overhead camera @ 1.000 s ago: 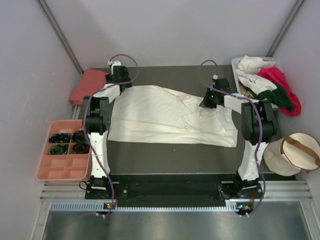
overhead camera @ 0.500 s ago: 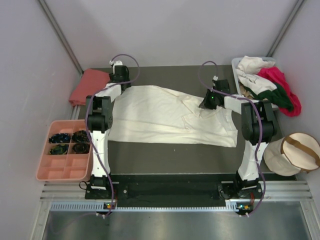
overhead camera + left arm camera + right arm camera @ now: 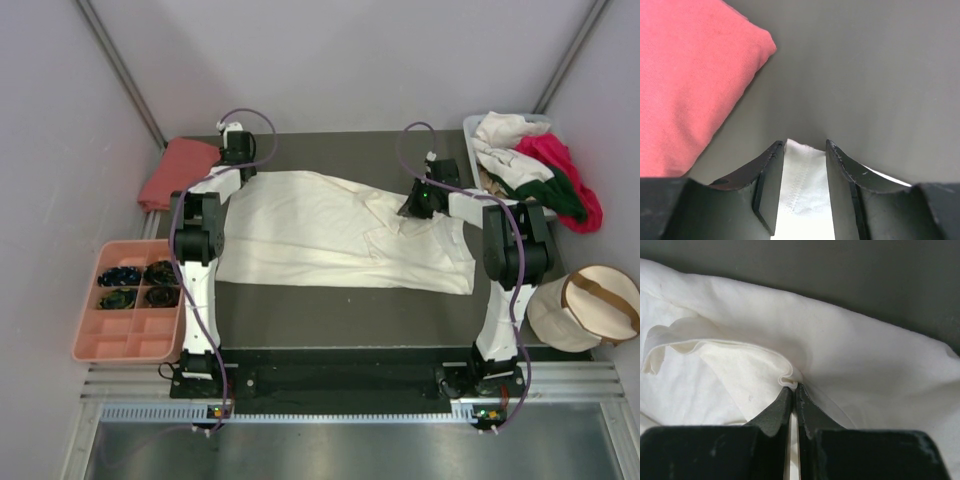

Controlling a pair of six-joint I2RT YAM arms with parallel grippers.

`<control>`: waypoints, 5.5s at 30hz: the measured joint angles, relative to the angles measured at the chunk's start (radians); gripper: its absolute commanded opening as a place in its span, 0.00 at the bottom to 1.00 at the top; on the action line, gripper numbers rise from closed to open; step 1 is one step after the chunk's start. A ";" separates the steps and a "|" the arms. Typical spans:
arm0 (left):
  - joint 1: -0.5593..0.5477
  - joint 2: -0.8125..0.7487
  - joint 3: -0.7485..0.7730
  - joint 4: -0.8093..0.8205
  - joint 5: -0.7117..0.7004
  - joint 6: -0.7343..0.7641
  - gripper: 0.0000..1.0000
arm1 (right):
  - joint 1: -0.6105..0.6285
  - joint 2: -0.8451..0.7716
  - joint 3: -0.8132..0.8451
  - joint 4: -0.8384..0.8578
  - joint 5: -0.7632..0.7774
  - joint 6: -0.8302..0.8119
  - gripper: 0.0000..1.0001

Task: Fold and stack the t-shirts
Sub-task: Grap the side of the flattened tshirt furthest away from the robot with both arms, then fold the other side of the tshirt into a rectangle

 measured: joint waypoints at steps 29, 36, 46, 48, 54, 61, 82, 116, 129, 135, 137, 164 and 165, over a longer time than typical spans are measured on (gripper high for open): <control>0.003 -0.018 -0.048 0.038 -0.016 -0.007 0.00 | 0.000 0.000 0.021 -0.031 -0.002 0.001 0.00; 0.003 -0.064 -0.109 0.022 -0.015 -0.026 0.00 | -0.005 -0.016 0.111 -0.092 0.011 -0.003 0.00; 0.005 -0.180 -0.227 0.017 -0.016 -0.058 0.00 | -0.053 -0.208 0.109 -0.151 0.065 -0.009 0.00; 0.006 -0.204 -0.246 0.016 -0.018 -0.066 0.00 | -0.067 -0.259 0.102 -0.165 0.081 -0.009 0.00; 0.008 -0.279 -0.298 0.016 -0.035 -0.083 0.00 | -0.091 -0.393 0.073 -0.204 0.126 -0.011 0.00; 0.010 -0.389 -0.400 0.015 -0.039 -0.122 0.00 | -0.092 -0.517 -0.018 -0.245 0.173 -0.017 0.00; 0.010 -0.517 -0.601 -0.033 -0.052 -0.286 0.00 | -0.126 -0.745 -0.132 -0.357 0.285 -0.005 0.00; 0.004 -0.786 -0.922 -0.098 -0.071 -0.479 0.00 | -0.131 -0.834 -0.409 -0.339 0.226 0.037 0.00; 0.004 -0.652 -0.610 0.008 -0.065 -0.431 0.00 | -0.132 -0.457 -0.066 -0.025 0.195 0.036 0.00; 0.004 -0.569 -0.561 0.086 -0.003 -0.401 0.00 | -0.132 -0.313 0.051 0.058 0.150 -0.026 0.00; 0.004 -0.540 -0.549 0.103 0.015 -0.396 0.00 | -0.132 -0.266 0.086 0.082 0.139 -0.047 0.00; 0.004 -0.391 -0.407 0.115 0.076 -0.345 0.00 | -0.139 0.039 0.460 0.134 0.079 -0.236 0.00; 0.004 -0.391 -0.407 0.114 0.076 -0.342 0.00 | -0.139 0.039 0.460 0.130 0.076 -0.238 0.00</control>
